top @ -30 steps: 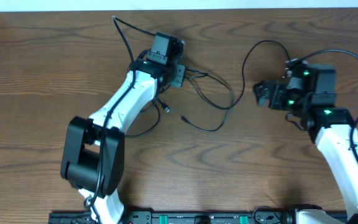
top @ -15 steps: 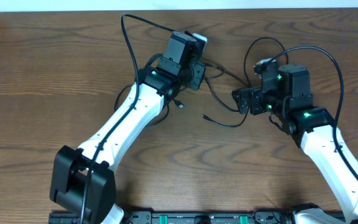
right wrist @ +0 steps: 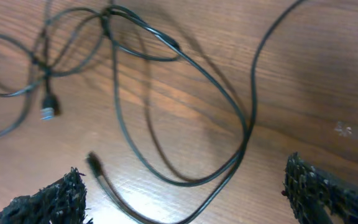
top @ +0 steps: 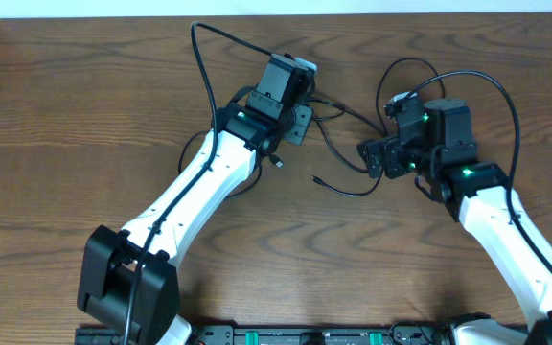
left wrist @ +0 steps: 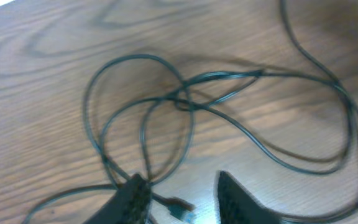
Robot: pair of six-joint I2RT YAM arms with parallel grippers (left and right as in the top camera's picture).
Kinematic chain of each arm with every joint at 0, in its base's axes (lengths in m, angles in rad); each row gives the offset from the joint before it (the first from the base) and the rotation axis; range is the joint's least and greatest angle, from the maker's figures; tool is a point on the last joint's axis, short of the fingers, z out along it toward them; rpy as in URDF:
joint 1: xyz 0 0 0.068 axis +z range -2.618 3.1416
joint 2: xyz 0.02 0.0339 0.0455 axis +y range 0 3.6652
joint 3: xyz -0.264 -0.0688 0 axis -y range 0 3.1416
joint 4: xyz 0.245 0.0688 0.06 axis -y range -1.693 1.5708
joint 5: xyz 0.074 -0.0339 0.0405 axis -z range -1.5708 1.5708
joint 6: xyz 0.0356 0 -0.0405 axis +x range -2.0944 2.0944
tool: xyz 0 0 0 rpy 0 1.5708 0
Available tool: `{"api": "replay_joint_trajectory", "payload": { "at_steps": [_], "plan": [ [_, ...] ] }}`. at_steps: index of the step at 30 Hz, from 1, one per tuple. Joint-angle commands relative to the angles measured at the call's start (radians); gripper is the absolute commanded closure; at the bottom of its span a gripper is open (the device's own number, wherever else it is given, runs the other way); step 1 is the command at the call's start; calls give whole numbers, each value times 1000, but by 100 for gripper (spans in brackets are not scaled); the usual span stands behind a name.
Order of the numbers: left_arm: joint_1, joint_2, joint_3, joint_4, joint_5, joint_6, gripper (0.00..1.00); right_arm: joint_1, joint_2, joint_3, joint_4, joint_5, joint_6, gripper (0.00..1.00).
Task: Untangle cables
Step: 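Move the right gripper left onto the black cables beside the left gripper, then grasp a black cable loop with the right gripper near the left gripper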
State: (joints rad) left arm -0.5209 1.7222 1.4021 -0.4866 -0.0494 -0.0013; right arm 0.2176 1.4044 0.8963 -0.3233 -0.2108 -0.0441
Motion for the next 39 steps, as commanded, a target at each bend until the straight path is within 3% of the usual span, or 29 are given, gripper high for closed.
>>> {"api": "replay_joint_trajectory", "payload": {
  "at_steps": [1, 3, 6, 15, 30, 39],
  "plan": [
    [10, -10, 9, -8, -113, 7, 54, 6, 50, -2, 43, 73, -46, 1],
    [26, -10, 9, -7, -121, 7, 45, 6, 80, -2, 80, 74, -90, 1],
    [61, -10, 9, -10, -120, 3, 41, 6, 121, -2, 142, 74, -143, 2],
    [141, -10, 9, -70, -120, 4, 40, 9, 252, -2, 357, 70, -271, 9],
    [195, 10, 9, -67, -119, 3, 39, 52, 463, -2, 652, -14, -344, 9],
    [195, 34, 9, -66, -114, -1, 39, 58, 508, -2, 749, -62, -399, 37]
  ]
}}
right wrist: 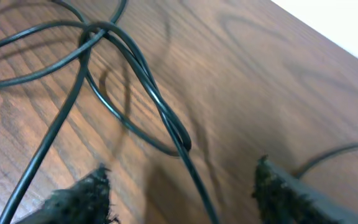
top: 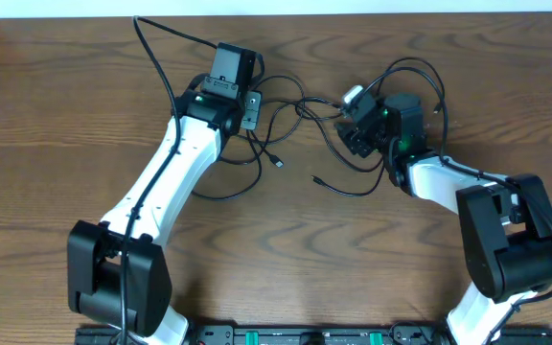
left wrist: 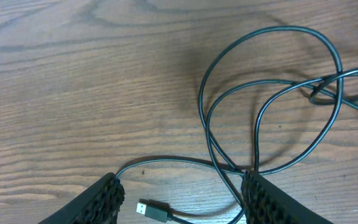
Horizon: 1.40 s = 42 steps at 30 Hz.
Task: Untangle cables
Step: 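Grasp a black cable loop with the right gripper near the left gripper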
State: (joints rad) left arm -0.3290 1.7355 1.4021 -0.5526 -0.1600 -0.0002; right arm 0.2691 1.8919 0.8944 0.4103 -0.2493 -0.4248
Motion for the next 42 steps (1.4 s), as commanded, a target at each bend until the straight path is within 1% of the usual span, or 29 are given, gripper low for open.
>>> {"api": "replay_joint_trajectory", "payload": {
  "at_steps": [1, 5, 7, 11, 12, 13, 15, 17, 18, 20, 24, 28, 29, 32, 35, 36, 38, 40, 42],
  "plan": [
    [3, 23, 9, 0, 6, -6, 39, 7, 25, 0, 24, -23, -19, 43],
    [3, 29, 9, 0, 101, -5, 39, 7, 30, 0, 27, -24, -26, 59],
    [3, 32, 9, 4, 124, -6, 39, 7, 34, 0, 26, -24, -26, 73],
    [3, 38, 9, 11, 127, -6, 39, 7, 35, 0, 28, -51, -26, 76],
    [3, 40, 9, 11, 127, -6, 39, 7, 35, 0, 33, -61, -26, 80],
    [3, 40, 9, 10, 127, -6, 39, 7, 35, 0, 36, -69, -26, 82],
    [3, 42, 9, 10, 127, -6, 39, 7, 35, 0, 43, -79, -26, 80],
    [3, 42, 9, 10, 127, -6, 39, 7, 36, 0, 47, -79, -26, 69],
    [3, 43, 9, 11, 127, -6, 39, 7, 37, 0, 49, -79, -26, 66],
    [3, 43, 9, 11, 127, -6, 39, 7, 41, 0, 51, -79, -26, 62],
    [3, 43, 9, 12, 127, -6, 39, 7, 58, 0, 69, -79, -26, 60],
    [3, 43, 9, 12, 127, -6, 39, 7, 94, 0, 132, -79, -26, 60],
    [3, 43, 9, 12, 127, -6, 39, 7, 103, 0, 145, -79, -26, 60],
    [3, 43, 9, 12, 127, -6, 39, 7, 123, 0, 187, -80, -25, 70],
    [3, 43, 9, 12, 127, -6, 38, 7, 123, 0, 189, -79, -26, 73],
    [3, 43, 9, 12, 127, -6, 39, 7, 123, 0, 188, -79, -26, 76],
    [3, 43, 9, 12, 127, -6, 39, 7, 123, 0, 181, -79, -25, 89],
    [3, 43, 9, 11, 127, -6, 38, 8, 123, 0, 180, -80, -24, 99],
    [3, 43, 9, 11, 127, -6, 38, 8, 121, 0, 182, -84, -7, 99]
  ]
}}
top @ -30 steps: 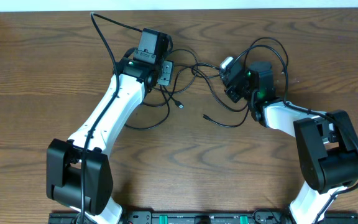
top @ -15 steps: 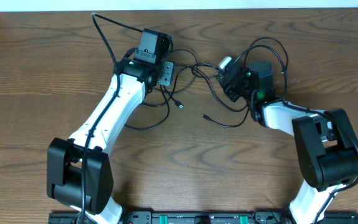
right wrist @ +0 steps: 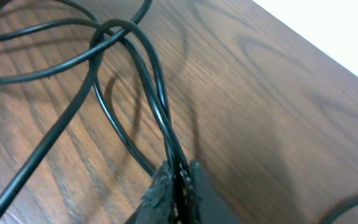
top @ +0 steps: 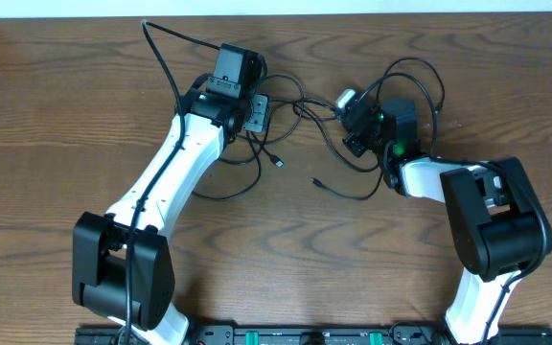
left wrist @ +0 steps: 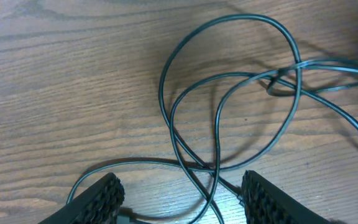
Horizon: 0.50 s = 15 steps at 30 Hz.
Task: Untangle cables
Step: 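Grasp a black cable loop with the right gripper near the left gripper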
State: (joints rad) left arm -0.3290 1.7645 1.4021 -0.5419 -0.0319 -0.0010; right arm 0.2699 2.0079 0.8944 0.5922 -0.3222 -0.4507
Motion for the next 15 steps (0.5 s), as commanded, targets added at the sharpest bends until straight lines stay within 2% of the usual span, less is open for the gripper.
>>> {"api": "replay_joint_trajectory", "payload": {
  "at_steps": [1, 9, 15],
  "plan": [
    [3, 14, 9, 1, -2, -5, 38, 7, 0, 0, 0, -21, 35, 99],
    [2, 14, 9, 0, -2, -5, 38, 7, -84, 0, -14, -82, 99, 99],
    [2, 14, 9, 1, -1, -34, 39, 7, -245, 0, -135, -81, 98, 99]
  ]
}}
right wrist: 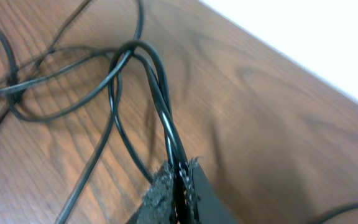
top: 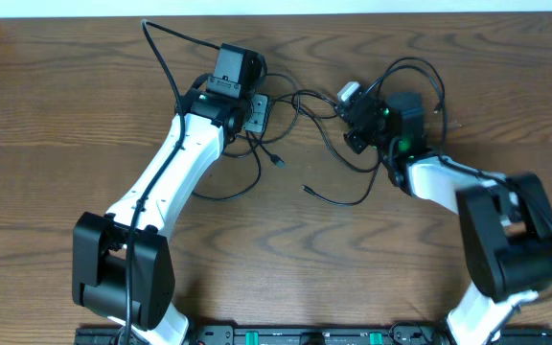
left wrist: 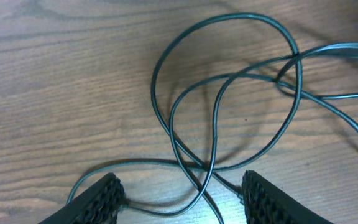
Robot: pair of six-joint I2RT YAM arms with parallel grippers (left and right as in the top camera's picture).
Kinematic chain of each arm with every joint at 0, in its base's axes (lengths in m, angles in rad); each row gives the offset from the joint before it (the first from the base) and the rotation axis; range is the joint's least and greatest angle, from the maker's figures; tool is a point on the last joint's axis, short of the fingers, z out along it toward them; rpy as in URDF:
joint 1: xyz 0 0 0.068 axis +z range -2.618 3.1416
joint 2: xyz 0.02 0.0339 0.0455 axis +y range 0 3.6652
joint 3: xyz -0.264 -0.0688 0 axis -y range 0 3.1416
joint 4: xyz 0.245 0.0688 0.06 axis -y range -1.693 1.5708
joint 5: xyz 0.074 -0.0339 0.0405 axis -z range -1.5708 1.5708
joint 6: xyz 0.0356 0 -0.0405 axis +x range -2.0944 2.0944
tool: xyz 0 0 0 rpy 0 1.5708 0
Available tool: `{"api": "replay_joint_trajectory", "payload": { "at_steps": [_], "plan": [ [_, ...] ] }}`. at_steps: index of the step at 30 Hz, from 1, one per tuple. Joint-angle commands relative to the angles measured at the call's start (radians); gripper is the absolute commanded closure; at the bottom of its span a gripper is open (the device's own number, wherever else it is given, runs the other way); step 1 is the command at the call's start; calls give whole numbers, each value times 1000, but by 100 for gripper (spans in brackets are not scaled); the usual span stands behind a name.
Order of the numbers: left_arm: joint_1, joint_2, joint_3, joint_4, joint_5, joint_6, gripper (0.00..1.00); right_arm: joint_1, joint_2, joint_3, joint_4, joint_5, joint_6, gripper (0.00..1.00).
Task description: Untangle cables
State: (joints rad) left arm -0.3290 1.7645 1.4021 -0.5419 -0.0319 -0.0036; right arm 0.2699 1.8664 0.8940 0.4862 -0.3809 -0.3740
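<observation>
Thin black cables (top: pixel 300 101) lie tangled on the wooden table between my two grippers. My right gripper (right wrist: pixel 179 177) is shut on a doubled black strand (right wrist: pixel 160 106) at the right end of the tangle (top: pixel 350 120). My left gripper (left wrist: pixel 182 199) hangs open just above the left loops (left wrist: pixel 229 93), with crossing strands between its fingers (left wrist: pixel 98 196) and none of them pinched. In the overhead view the left gripper (top: pixel 257 113) sits at the tangle's left side. A loose plug end (top: pixel 306 190) lies in front, and a USB plug (top: pixel 278 163) lies near the left arm.
The table's back edge (top: pixel 314 13) runs close behind both grippers. Each arm's own black lead arcs beside it, one at the left (top: pixel 161 48) and one at the right (top: pixel 429 77). A box corner shows at the far left.
My right gripper, still shut on the doubled strand, has drawn it up and slightly right. The front loose plug end has slid left and nearer, and the loops under the left gripper shifted a little.
Both grippers were open at first, the left over the middle of the tangle and the right in front of its right side. Then the left stood farther left and the right straddled a doubled strand. The right shut on that strand and now holds it taut.
</observation>
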Motion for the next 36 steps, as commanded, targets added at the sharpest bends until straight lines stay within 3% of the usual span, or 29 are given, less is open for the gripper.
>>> {"api": "replay_joint_trajectory", "payload": {
  "at_steps": [1, 4, 9, 19, 36],
  "plan": [
    [2, 14, 9, 1, -1, -45, 39, 7, -134, 1, -48, -22, 22, 99],
    [2, 14, 9, 1, 27, -61, 38, 7, -217, 1, -111, -23, 23, 99],
    [2, 14, 9, 31, 204, -34, 38, 7, -369, 1, -243, -87, 23, 99],
    [2, 14, 9, 77, 623, 283, 38, 7, -535, 1, -524, -128, 21, 99],
    [-40, 14, 9, 131, 724, 291, 38, 7, -535, 1, -520, -206, 47, 99]
  ]
}}
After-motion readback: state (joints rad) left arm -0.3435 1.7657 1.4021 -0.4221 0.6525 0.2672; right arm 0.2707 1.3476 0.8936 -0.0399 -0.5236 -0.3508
